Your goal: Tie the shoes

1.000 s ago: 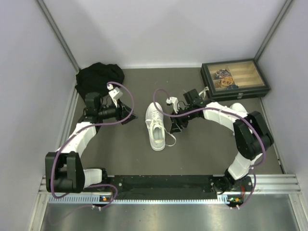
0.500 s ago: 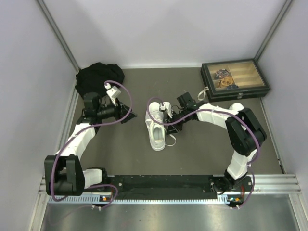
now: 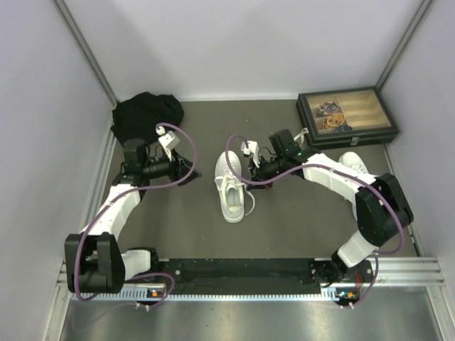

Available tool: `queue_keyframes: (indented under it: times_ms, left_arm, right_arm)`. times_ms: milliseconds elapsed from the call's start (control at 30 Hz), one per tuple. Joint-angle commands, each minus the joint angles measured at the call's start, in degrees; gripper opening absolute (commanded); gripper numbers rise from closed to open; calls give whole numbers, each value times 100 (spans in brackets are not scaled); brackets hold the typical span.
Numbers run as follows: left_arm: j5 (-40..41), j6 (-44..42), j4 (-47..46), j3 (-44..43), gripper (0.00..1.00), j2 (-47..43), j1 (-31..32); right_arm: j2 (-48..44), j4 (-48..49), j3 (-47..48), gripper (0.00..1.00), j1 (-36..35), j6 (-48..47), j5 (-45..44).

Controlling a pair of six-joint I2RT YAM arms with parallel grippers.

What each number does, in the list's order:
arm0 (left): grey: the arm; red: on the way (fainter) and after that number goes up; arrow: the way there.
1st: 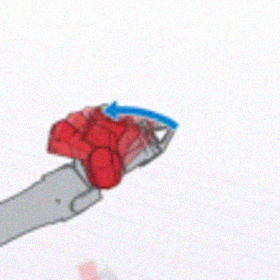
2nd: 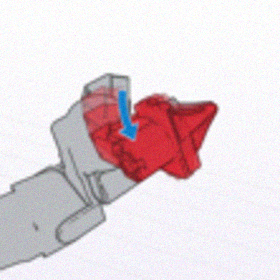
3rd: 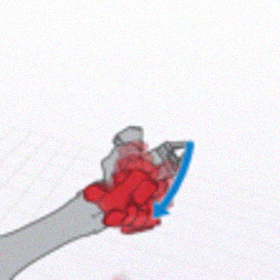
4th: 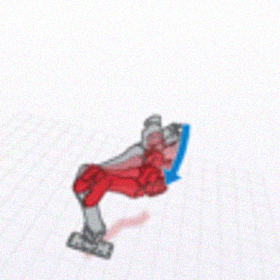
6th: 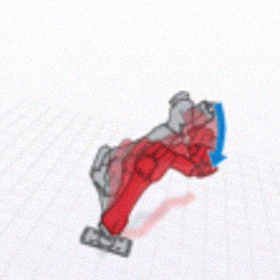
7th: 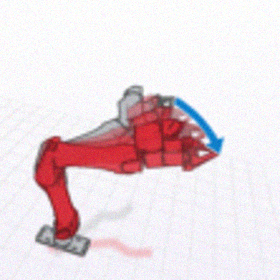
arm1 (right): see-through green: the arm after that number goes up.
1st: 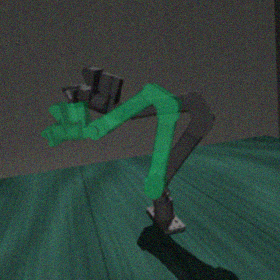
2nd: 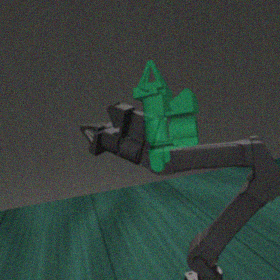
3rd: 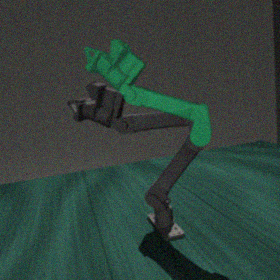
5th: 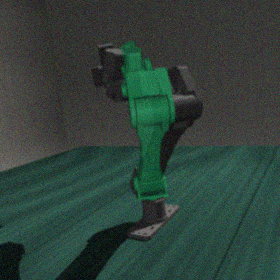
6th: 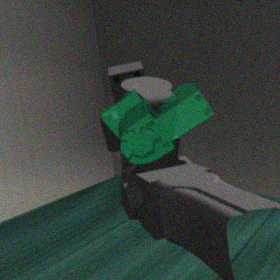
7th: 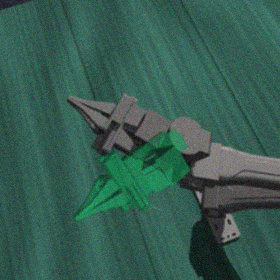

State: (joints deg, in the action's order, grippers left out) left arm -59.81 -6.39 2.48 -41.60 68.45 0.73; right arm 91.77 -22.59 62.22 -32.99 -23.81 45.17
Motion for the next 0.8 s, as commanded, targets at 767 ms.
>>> queue_keyframes:
  times_ms: [767]
  left_arm:
    - [1753,-793,-2884,829,78,19,2571]
  right_arm:
    - [-607,932,-43,0,109,2196,502]
